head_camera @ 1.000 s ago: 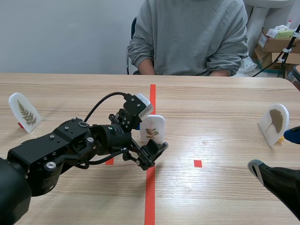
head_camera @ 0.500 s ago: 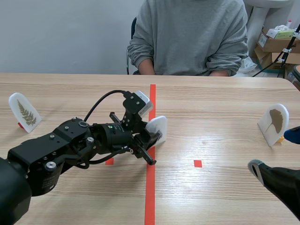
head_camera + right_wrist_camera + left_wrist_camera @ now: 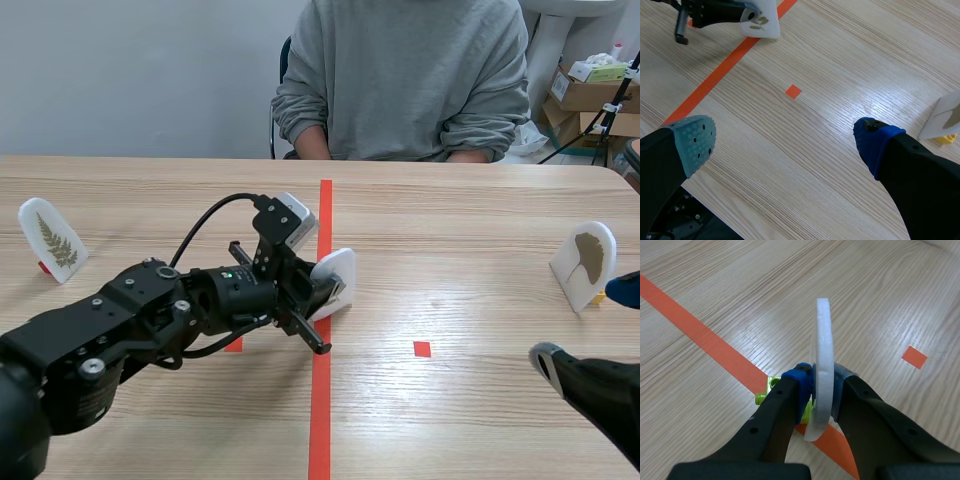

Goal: Do the leaf sorting experiment

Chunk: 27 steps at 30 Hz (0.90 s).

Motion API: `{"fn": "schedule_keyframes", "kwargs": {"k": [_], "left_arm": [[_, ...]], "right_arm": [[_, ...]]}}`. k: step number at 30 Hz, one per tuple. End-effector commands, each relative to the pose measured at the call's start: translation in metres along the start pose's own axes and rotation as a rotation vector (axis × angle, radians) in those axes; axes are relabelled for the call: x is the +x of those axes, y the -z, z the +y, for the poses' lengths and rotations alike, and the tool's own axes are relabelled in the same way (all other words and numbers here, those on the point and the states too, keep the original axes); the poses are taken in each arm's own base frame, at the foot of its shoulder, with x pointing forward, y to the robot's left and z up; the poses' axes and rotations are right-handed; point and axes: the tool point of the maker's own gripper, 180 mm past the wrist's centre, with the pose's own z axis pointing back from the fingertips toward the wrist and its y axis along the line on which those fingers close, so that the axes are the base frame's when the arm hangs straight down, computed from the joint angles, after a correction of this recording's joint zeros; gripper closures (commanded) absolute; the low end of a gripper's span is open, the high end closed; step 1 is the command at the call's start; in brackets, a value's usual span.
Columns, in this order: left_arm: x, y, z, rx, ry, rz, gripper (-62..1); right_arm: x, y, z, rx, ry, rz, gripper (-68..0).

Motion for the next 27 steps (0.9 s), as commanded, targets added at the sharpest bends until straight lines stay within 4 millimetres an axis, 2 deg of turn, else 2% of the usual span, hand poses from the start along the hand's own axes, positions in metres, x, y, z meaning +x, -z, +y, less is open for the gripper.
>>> {"fn": "schedule_keyframes", "kwargs": {"k": [1, 5, 8, 13, 18, 23, 27], "left_arm": [[0.012, -0.01, -0.002, 0.003, -0.011, -0.05, -4.4], [0.019, -0.041, -0.005, 0.04, -0.077, -0.109, -4.4], [0.022, -0.069, 0.003, 0.115, -0.148, -0.158, -4.4], [0.019, -0.117, 0.026, 0.265, -0.246, -0.222, -4.4], [0.004, -0.151, 0.062, 0.421, -0.261, -0.212, -4.4], [0.006, -0.169, 0.101, 0.562, -0.23, -0.211, -4.4], [-0.004, -0.174, 0.131, 0.649, -0.224, -0.176, -4.4]], "right_arm": [[0.001, 0.0, 0.001, 0.013, -0.002, -0.005, -56.4], [0.001, 0.0, 0.001, 0.013, -0.002, -0.005, -56.4], [0.001, 0.0, 0.001, 0.013, -0.002, -0.005, -56.4], [0.001, 0.0, 0.001, 0.013, -0.002, -0.005, -56.4], [0.001, 0.0, 0.001, 0.013, -0.002, -0.004, -56.4], [0.001, 0.0, 0.001, 0.013, -0.002, -0.005, -56.4], [0.001, 0.0, 0.001, 0.013, -0.002, -0.004, -56.4]]}}
